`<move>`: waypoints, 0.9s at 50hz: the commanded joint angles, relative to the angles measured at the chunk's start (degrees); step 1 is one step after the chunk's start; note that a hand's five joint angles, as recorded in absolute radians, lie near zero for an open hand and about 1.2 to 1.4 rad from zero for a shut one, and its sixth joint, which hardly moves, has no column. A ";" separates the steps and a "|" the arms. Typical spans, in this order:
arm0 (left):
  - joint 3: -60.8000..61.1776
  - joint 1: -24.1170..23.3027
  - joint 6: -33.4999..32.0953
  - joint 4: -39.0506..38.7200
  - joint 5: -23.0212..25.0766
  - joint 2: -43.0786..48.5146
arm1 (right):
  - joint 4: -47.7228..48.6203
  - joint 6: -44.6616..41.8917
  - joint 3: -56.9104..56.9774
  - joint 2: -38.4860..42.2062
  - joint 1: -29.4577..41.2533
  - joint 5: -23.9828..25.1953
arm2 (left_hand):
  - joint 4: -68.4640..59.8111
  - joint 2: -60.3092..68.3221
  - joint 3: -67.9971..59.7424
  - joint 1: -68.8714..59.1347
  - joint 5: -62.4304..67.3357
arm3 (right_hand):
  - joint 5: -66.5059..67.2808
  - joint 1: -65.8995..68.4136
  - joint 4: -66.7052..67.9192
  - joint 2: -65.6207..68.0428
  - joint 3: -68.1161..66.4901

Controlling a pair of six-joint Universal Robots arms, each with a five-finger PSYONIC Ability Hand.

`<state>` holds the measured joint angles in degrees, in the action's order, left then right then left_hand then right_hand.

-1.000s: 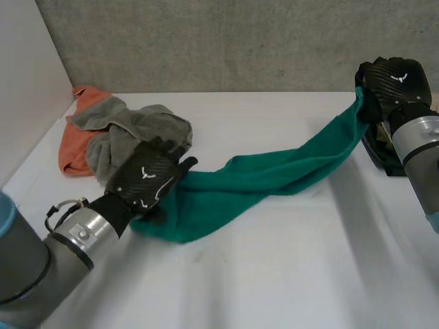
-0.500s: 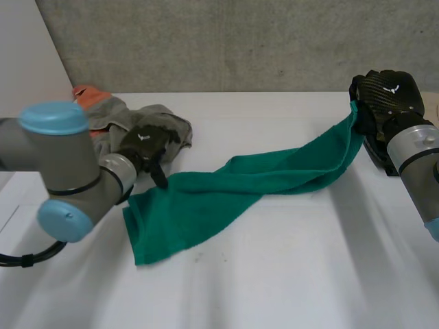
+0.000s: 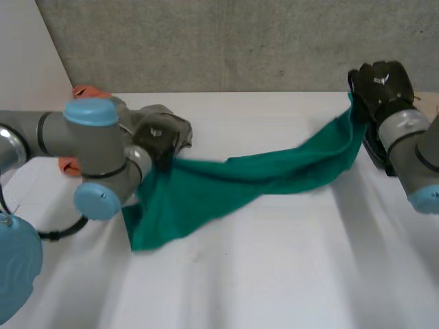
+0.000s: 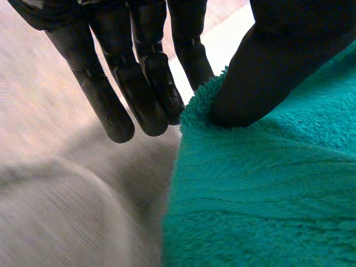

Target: Fold the laundry.

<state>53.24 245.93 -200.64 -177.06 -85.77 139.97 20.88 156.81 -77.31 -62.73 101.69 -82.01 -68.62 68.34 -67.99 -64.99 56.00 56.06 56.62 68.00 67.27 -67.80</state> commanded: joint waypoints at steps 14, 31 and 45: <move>-3.18 0.78 -2.14 -39.06 -6.25 -15.58 | 29.49 14.31 19.92 4.19 1.41 -7.02 | -11.38 11.66 -12.01 -15.01 14.00 | 13.94 23.38 12.00 12.73 -12.20; 36.13 -0.28 -1.51 -35.20 -5.90 -20.52 | -1.70 8.52 -0.90 1.29 -1.05 1.85 | -11.38 11.66 -12.01 -15.01 14.00 | 13.94 23.38 12.00 12.73 -12.20; 52.84 -1.68 -4.23 -16.84 -6.25 -34.40 | -33.25 -18.72 -15.59 -8.02 -12.91 11.44 | -11.38 11.66 -12.01 -15.01 14.00 | 13.94 23.38 12.00 12.73 -12.20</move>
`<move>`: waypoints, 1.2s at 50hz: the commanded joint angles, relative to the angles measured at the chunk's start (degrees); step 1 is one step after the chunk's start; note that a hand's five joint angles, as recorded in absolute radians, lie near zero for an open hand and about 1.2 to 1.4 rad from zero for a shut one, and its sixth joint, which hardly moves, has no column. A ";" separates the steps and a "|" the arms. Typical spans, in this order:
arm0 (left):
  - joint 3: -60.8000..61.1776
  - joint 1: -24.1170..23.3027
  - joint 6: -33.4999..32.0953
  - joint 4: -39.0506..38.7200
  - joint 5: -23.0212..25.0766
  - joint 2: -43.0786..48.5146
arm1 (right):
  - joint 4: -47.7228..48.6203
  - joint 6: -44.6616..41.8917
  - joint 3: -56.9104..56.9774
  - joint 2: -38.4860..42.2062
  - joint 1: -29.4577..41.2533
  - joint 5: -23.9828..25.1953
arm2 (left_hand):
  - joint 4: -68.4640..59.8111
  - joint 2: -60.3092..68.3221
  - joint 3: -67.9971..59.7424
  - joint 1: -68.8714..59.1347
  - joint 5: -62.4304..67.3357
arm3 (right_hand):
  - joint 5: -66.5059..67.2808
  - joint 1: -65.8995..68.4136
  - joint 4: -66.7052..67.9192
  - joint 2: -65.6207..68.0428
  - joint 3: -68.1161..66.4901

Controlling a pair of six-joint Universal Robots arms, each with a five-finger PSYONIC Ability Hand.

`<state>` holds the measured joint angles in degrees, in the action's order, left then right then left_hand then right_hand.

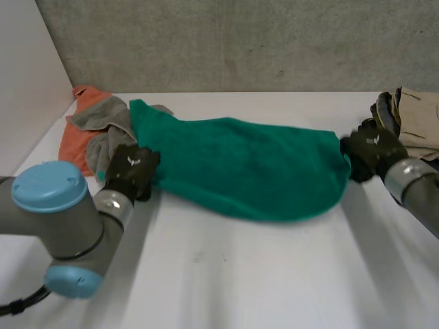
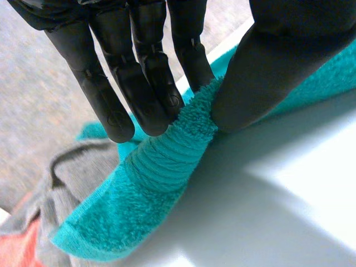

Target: Fold the laundry.

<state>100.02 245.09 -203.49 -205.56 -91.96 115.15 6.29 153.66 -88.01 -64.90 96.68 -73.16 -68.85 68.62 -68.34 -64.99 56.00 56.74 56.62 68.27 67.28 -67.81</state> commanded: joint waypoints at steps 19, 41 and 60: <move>8.18 -4.53 -9.12 34.63 0.20 -16.27 | -31.89 -30.11 -11.14 -10.87 -15.56 3.37 | -11.15 11.38 -11.66 -15.01 14.00 | 13.26 23.38 11.73 12.72 -12.19; -14.94 -2.86 -25.72 -0.28 0.29 10.80 | -3.30 -15.41 5.82 7.50 -1.32 -11.22 | -11.15 11.38 -11.66 -15.01 14.00 | 13.26 23.38 11.73 12.72 -12.19; -45.71 2.50 -10.27 -18.99 0.29 3.87 | 37.49 9.37 25.43 0.04 3.08 -14.64 | -11.15 11.38 -11.66 -15.01 14.00 | 13.26 23.38 11.73 12.72 -12.19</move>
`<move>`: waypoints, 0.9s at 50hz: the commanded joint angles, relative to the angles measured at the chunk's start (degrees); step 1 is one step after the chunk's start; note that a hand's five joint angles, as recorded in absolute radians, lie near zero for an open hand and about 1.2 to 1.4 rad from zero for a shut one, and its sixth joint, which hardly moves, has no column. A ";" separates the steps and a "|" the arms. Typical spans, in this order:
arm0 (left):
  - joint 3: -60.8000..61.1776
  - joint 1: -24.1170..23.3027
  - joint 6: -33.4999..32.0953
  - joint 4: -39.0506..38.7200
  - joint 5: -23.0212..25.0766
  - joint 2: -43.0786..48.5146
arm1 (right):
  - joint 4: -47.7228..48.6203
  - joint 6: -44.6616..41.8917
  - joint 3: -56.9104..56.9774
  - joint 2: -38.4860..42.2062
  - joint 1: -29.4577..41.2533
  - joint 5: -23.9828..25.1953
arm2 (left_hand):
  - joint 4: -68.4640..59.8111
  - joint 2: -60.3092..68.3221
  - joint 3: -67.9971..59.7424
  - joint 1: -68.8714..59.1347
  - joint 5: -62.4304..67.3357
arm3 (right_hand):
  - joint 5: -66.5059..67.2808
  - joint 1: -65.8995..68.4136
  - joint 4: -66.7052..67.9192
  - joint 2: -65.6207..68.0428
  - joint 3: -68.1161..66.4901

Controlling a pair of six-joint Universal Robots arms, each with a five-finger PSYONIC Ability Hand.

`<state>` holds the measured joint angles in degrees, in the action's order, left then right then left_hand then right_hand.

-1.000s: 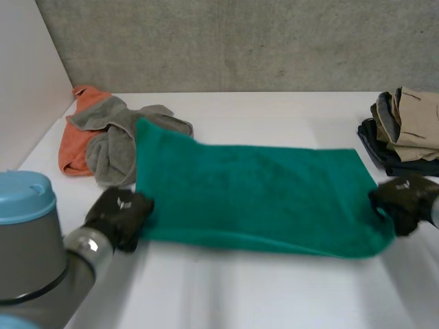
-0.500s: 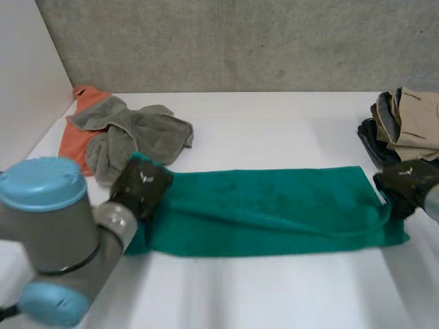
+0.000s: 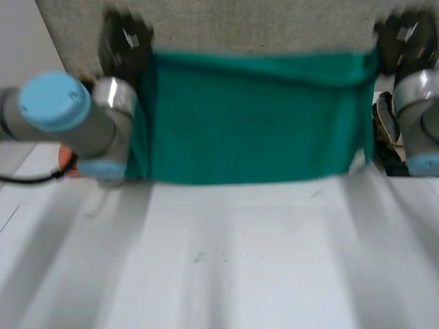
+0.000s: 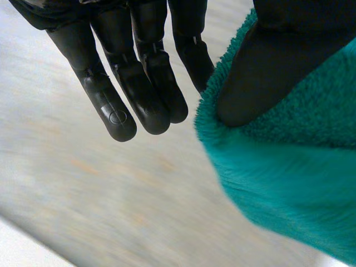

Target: Fold the laundry.

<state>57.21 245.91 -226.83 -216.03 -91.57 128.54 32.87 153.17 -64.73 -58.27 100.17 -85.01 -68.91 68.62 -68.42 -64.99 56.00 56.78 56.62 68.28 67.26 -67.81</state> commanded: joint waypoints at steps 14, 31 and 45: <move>24.25 1.15 15.36 -7.04 4.12 -13.23 | -7.11 9.87 -5.13 -5.45 -0.24 -1.04 | -11.09 11.38 -11.58 -15.01 14.00 | 13.22 23.38 11.72 12.74 -12.19; 49.66 -2.80 11.94 1.82 4.12 -14.53 | -27.91 0.23 -23.94 -5.62 -3.39 5.81 | -11.09 11.38 -11.58 -15.01 14.00 | 13.22 23.38 11.72 12.74 -12.19; 58.90 -6.50 7.01 51.68 1.93 -30.54 | -61.87 -35.48 -36.43 -18.72 -16.85 9.16 | -11.09 11.38 -11.58 -15.01 14.00 | 13.22 23.38 11.72 12.74 -12.19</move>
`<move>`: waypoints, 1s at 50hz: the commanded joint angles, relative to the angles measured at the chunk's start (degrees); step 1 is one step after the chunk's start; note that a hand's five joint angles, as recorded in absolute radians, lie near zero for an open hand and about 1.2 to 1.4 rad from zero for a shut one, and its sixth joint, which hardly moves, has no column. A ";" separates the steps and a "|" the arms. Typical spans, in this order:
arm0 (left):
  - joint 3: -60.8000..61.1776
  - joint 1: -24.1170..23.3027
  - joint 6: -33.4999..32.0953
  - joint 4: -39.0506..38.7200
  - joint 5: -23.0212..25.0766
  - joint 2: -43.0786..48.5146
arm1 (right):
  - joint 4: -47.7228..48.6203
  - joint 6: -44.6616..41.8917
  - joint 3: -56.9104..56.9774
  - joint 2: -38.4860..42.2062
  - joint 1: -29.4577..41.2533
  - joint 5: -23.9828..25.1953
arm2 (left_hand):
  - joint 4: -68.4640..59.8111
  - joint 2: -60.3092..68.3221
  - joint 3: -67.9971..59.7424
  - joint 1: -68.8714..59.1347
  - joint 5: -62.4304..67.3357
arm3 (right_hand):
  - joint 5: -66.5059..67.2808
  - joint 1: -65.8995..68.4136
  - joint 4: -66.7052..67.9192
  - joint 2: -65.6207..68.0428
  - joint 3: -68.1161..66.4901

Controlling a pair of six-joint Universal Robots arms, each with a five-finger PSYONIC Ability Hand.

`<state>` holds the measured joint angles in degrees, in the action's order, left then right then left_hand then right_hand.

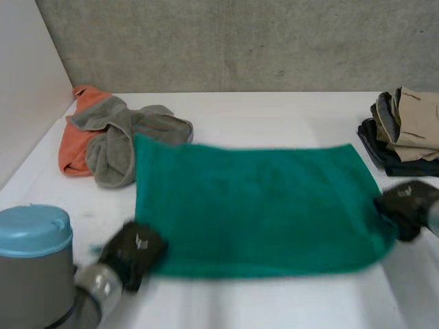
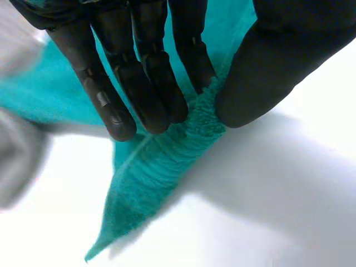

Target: Fold the laundry.

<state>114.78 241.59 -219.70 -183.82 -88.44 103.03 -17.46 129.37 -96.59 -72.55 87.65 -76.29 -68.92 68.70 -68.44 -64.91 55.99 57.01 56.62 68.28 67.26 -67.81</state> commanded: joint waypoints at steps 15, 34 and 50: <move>-10.35 -1.56 -0.82 -9.96 -1.65 5.33 | 9.27 1.66 -3.43 -1.56 -2.93 2.11 | -11.08 11.30 -11.56 -15.09 14.01 | 12.99 23.38 11.72 12.74 -12.19; -30.48 1.16 -7.58 -27.20 -1.47 27.13 | 27.13 7.65 13.44 15.94 6.74 -8.26 | -11.08 11.30 -11.56 -15.09 14.01 | 12.99 23.38 11.72 12.74 -12.19; -61.60 4.24 -6.10 -39.32 -0.94 17.65 | 54.53 28.20 35.94 5.77 11.05 -11.68 | -11.08 11.30 -11.56 -15.09 14.01 | 12.99 23.38 11.72 12.74 -12.19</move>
<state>64.14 245.43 -228.72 -216.09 -89.41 127.89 23.79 148.46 -66.46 -59.30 98.45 -84.82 -68.94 68.75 -68.50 -64.91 56.00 57.02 56.62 68.28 67.26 -68.09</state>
